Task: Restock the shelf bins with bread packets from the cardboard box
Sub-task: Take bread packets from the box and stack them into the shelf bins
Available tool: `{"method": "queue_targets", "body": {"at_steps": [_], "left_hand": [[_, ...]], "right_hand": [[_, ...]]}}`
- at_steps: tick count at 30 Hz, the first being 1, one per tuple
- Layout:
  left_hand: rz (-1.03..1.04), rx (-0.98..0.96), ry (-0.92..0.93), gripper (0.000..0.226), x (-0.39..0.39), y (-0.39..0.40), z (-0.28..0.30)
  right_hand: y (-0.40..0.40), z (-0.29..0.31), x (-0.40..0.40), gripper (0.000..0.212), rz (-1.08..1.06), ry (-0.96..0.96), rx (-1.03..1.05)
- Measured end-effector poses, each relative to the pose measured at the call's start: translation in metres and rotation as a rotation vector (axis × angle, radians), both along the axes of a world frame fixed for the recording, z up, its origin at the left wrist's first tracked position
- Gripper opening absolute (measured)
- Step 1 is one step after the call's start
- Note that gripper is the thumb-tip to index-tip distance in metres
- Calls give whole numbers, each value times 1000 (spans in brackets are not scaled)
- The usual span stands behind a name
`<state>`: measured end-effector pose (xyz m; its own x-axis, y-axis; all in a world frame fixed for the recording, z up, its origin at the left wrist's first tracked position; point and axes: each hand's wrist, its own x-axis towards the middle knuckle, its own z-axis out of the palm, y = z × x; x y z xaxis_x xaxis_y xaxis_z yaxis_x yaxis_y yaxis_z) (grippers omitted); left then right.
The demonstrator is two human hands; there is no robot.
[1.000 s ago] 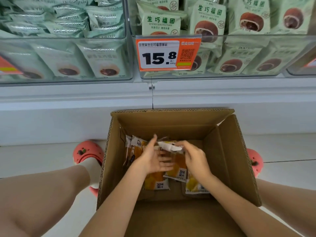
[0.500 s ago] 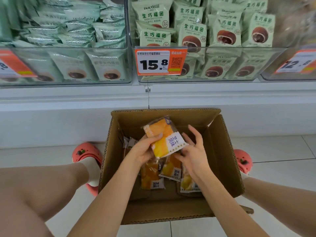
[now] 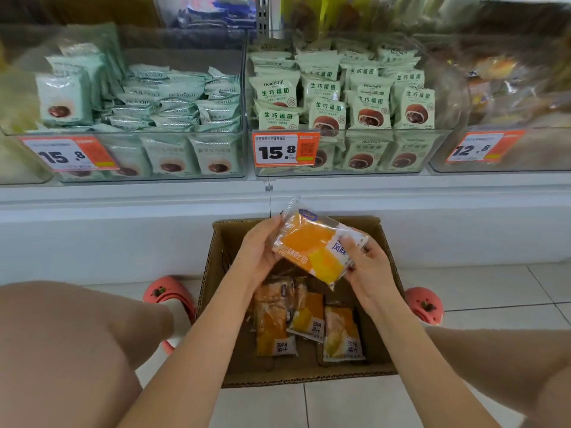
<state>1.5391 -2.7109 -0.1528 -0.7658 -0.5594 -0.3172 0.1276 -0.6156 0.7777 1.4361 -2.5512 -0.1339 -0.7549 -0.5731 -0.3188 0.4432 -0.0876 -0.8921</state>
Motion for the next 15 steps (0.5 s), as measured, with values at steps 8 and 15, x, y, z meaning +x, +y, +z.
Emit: {"method": "queue_targets", "body": {"at_steps": [8, 15], "left_hand": [[387, -567, -122, 22, -33, 18, 122], [455, -913, 139, 17, -47, 33, 235]], "right_hand": [[-6, 95, -18, 14, -21, 189, -127], [7, 210, -45, 34, 55, 444, -133]]}}
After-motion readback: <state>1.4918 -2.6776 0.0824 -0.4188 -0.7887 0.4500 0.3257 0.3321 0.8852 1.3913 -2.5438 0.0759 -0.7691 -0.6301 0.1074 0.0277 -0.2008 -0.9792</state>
